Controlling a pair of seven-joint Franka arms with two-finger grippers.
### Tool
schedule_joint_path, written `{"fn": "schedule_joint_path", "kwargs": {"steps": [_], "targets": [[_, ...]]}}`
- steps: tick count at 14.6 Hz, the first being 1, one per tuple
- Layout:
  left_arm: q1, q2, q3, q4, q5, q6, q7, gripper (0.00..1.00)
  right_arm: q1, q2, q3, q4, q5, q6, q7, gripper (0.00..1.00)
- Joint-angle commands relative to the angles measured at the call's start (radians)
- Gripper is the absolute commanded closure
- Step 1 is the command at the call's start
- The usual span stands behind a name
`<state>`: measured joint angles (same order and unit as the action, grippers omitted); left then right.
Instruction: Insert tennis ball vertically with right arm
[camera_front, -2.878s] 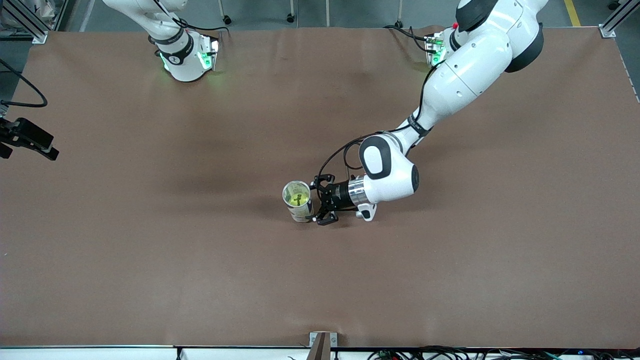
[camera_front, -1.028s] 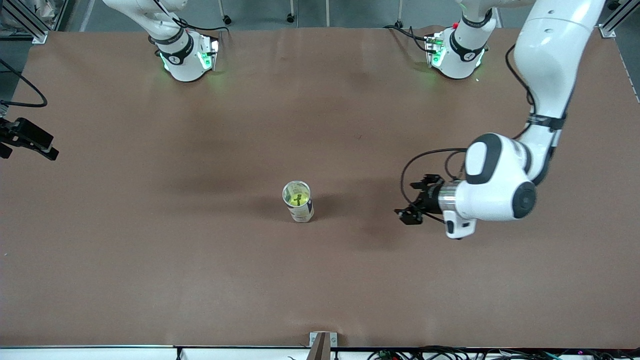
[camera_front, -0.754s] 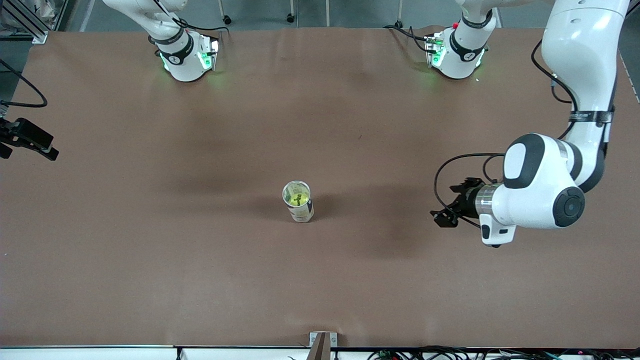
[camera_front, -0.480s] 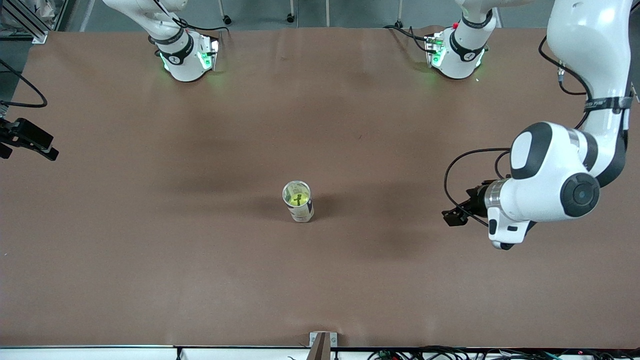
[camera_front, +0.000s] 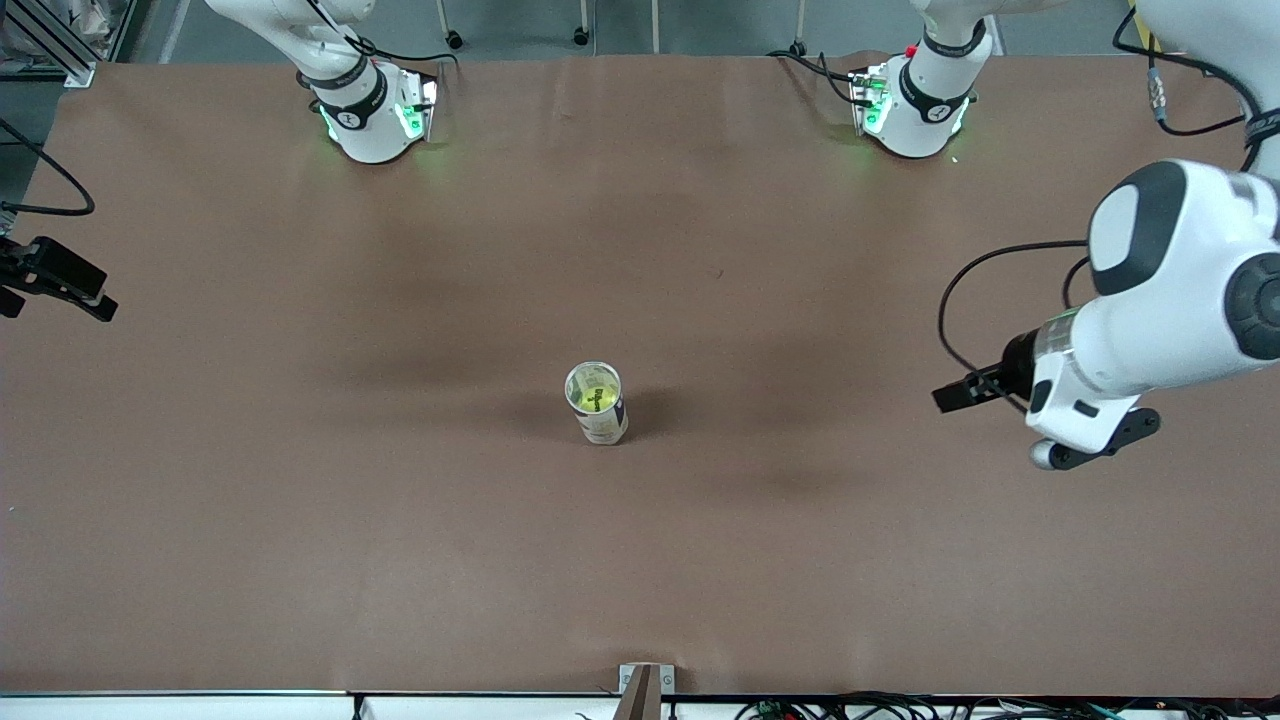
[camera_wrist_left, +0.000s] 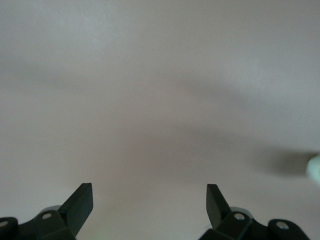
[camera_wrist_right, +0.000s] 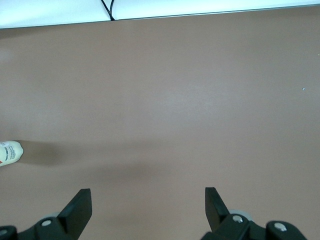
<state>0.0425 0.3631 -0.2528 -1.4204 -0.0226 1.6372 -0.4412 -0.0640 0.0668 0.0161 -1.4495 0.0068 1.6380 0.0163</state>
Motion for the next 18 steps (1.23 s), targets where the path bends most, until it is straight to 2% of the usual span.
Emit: {"fn": "schedule_joint_path", "kwargs": {"steps": [1, 7, 8, 10, 15, 18], "targets": [[-0.035, -0.073, 0.047, -0.012, -0.002, -0.094, 0.185, 0.0, -0.011, 0.008, 0.007, 0.017, 0.001, -0.003, -0.002, 0.0], [-0.073, -0.203, 0.078, -0.014, 0.009, -0.146, 0.222, 0.0, -0.011, 0.008, 0.007, 0.017, 0.002, -0.003, -0.002, 0.0], [-0.075, -0.219, 0.113, -0.012, -0.002, -0.187, 0.226, 0.0, -0.011, 0.008, 0.007, 0.017, 0.002, -0.003, -0.002, 0.0], [-0.075, -0.254, 0.138, -0.012, -0.051, -0.198, 0.214, 0.0, -0.011, 0.008, 0.007, 0.017, 0.002, -0.003, -0.002, 0.0], [-0.072, -0.334, 0.139, -0.041, -0.046, -0.212, 0.294, 0.0, -0.011, 0.008, 0.007, 0.017, 0.002, -0.003, -0.002, 0.0], [-0.069, -0.389, 0.139, -0.1, -0.03, -0.22, 0.324, 0.0, -0.011, 0.008, 0.007, 0.017, 0.002, -0.003, -0.002, 0.0]]}}
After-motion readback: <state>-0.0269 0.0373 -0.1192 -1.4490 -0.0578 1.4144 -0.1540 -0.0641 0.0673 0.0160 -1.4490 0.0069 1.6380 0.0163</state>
